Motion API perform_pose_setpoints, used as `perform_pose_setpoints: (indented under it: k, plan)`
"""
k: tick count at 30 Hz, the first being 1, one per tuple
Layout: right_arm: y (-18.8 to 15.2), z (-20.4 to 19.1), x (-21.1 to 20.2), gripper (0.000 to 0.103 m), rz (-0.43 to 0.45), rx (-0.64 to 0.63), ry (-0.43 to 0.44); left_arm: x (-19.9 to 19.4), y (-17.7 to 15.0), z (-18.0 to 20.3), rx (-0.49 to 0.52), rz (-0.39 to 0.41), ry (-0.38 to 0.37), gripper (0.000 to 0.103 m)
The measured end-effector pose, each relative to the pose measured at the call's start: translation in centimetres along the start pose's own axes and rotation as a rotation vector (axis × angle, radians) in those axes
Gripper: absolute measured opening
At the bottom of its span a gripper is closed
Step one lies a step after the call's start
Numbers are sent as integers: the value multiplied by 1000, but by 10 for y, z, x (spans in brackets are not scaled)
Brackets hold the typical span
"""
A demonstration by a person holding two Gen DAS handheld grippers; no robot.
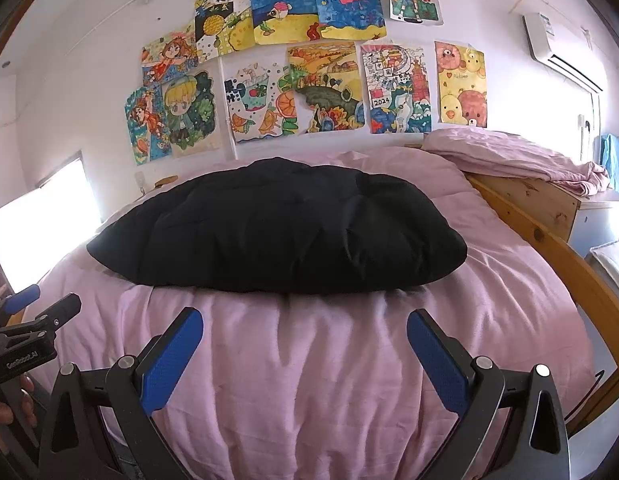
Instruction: Fold large clothes
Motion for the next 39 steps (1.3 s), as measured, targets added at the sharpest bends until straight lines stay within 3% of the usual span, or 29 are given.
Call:
perform_pose_setpoints:
  k: [39]
  plan:
    - [1,2,0,103,-2,-1,-1,0,0,-6,6,6,0,101]
Point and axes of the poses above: each gripper's, at about its wrist camera, not at the fingertips, and x roughly the way its jaws point, z to its right, y to its top, the point moved 3 cm from there along x, roughly the way its jaws point, and after that the axes turned 12 degrees about z, right-handed, at the moved point
